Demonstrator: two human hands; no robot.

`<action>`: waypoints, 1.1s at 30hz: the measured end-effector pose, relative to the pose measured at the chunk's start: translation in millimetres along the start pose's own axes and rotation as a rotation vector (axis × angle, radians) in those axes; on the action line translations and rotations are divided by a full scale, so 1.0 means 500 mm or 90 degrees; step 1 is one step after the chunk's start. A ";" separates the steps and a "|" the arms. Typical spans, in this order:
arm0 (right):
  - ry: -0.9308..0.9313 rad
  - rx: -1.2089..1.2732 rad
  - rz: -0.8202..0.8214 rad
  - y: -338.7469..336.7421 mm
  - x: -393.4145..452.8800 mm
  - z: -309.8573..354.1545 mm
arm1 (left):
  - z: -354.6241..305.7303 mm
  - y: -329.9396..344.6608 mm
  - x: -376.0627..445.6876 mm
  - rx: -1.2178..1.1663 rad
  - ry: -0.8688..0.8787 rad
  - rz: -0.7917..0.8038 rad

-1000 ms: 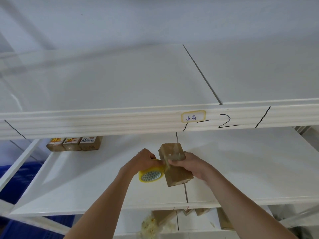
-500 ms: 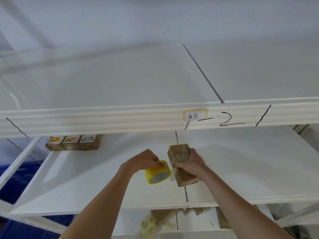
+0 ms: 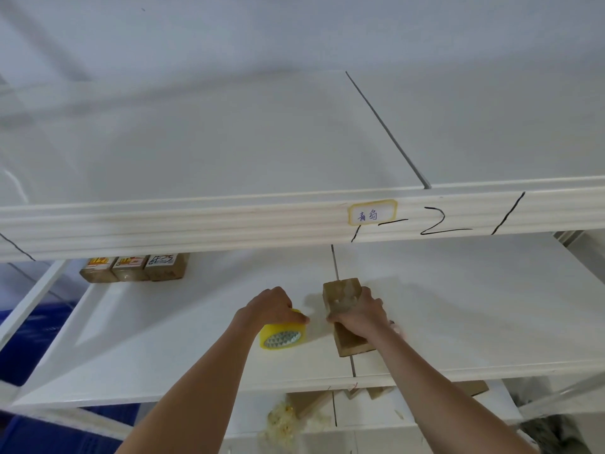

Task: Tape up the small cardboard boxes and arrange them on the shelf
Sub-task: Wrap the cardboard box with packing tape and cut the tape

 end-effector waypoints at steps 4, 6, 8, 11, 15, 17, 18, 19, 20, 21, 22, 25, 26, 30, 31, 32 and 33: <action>0.033 -0.033 -0.006 0.021 -0.001 -0.027 | 0.001 0.021 0.006 0.000 -0.053 0.012; 0.048 -0.055 -0.004 0.027 0.002 -0.034 | 0.000 0.025 0.010 -0.023 -0.060 -0.003; 0.047 -0.065 0.004 0.030 0.004 -0.035 | 0.003 0.032 0.014 -0.059 -0.065 -0.002; 0.049 -0.055 0.012 0.034 0.007 -0.032 | 0.011 0.045 0.018 -0.124 -0.066 0.018; 0.041 -0.070 0.022 0.034 -0.001 -0.028 | 0.017 0.050 0.024 -0.171 -0.058 0.011; 0.024 -0.061 -0.025 0.025 -0.010 -0.034 | 0.014 0.051 0.027 -0.167 -0.052 0.009; 0.014 -0.038 -0.079 0.014 -0.014 -0.040 | 0.013 0.052 0.027 -0.163 -0.050 0.006; 0.011 -0.010 -0.151 -0.002 -0.019 -0.051 | 0.010 0.052 0.026 -0.160 -0.051 0.003; 0.013 0.002 -0.225 -0.019 -0.025 -0.066 | 0.011 0.053 0.025 -0.160 -0.055 0.000; 0.027 -0.019 -0.276 -0.036 -0.030 -0.082 | 0.012 0.052 0.025 -0.162 -0.060 -0.001; 0.056 -0.066 -0.288 -0.048 -0.033 -0.101 | 0.014 0.051 0.024 -0.164 -0.065 -0.002; 0.156 -0.186 -0.187 -0.051 -0.032 -0.166 | 0.014 0.051 0.023 -0.160 -0.068 0.002; 0.164 -0.186 -0.165 -0.048 -0.027 -0.180 | 0.012 0.050 0.022 -0.159 -0.068 0.003; 0.154 -0.098 -0.185 -0.052 -0.012 -0.198 | 0.011 0.046 0.014 -0.160 -0.070 0.002; 0.159 -0.060 -0.199 -0.055 -0.009 -0.197 | 0.012 0.046 0.015 -0.160 -0.071 0.001; 0.158 -0.024 -0.219 -0.059 -0.008 -0.194 | 0.012 0.047 0.016 -0.160 -0.071 0.002; 0.146 0.006 -0.246 -0.064 -0.008 -0.186 | 0.011 0.049 0.016 -0.158 -0.070 0.002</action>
Point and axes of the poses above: each hand's wrist, its own x-axis towards the middle knuckle, its own y-axis out of the palm, z = x × y, the point moved 5 cm from there along x, towards the middle knuckle, and after that the axes turned 7 degrees about -y, right-handed, at the moved point
